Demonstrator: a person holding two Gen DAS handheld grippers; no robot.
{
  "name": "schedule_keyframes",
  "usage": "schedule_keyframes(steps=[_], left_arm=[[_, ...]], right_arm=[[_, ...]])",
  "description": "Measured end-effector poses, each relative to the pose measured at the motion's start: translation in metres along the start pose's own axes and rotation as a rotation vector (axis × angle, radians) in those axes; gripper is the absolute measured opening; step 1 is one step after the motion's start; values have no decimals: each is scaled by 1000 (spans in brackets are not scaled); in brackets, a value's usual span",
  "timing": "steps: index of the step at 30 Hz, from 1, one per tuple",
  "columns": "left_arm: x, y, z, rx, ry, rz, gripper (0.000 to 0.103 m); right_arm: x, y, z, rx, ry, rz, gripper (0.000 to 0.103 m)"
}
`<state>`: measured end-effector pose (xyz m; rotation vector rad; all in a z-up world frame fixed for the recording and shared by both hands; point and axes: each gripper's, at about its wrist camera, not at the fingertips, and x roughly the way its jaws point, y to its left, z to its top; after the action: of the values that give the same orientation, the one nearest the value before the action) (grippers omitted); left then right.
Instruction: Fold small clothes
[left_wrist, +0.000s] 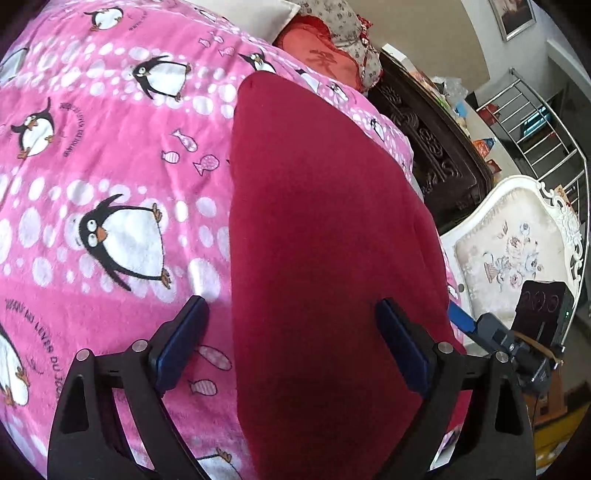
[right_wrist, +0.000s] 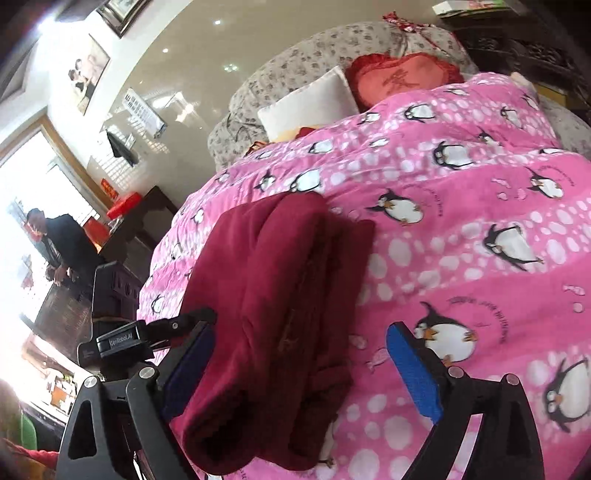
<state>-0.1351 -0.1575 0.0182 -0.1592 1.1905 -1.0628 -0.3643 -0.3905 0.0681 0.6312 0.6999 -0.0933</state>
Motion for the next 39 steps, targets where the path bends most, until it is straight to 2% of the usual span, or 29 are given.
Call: schedule_keyframes(steps=[4, 6, 7, 8, 9, 11, 13, 16, 17, 21, 25, 27, 29, 30, 32, 37, 39], left_arm=[[6, -5, 3, 10, 2, 8, 97], [8, -9, 2, 43, 2, 25, 97], [8, -11, 2, 58, -1, 27, 97], [9, -15, 1, 96, -5, 12, 93], [10, -18, 0, 132, -1, -20, 78], [7, -21, -1, 154, -14, -3, 72], [-4, -23, -3, 159, -29, -14, 58], [-26, -19, -2, 135, -34, -51, 57], [-41, -20, -1, 144, -59, -43, 57], [-88, -21, 0, 215, -131, 60, 57], [-110, 6, -2, 223, -131, 142, 57], [-105, 33, -3, 175, -97, 181, 57], [-92, 59, -4, 117, -67, 262, 57], [-86, 71, -7, 88, -59, 249, 59], [-90, 76, -13, 62, -93, 217, 61], [-101, 61, -12, 95, -161, 330, 61], [-102, 58, -6, 113, -168, 370, 61]], right_arm=[[36, -19, -9, 103, 120, 71, 97], [46, -5, -9, 33, 109, 44, 97], [52, 7, -8, -4, 115, 76, 92], [56, 14, -8, -12, 120, 110, 92], [60, 21, -7, -22, 113, 86, 85], [64, 42, -7, -123, 106, 9, 74], [54, 59, -6, -168, 68, 14, 59], [38, 83, 1, -199, 32, 65, 55], [37, 90, 2, -205, 31, 84, 55], [47, 118, -4, -193, 29, 167, 54], [76, 140, -14, -161, 65, 222, 55], [103, 138, -23, -123, 138, 183, 59], [128, 134, -33, -145, 237, 59, 63], [127, 135, -37, -175, 226, 51, 64], [114, 139, -37, -185, 210, 45, 64], [73, 162, -22, -248, 101, 10, 64], [69, 172, -12, -296, 54, -2, 64]])
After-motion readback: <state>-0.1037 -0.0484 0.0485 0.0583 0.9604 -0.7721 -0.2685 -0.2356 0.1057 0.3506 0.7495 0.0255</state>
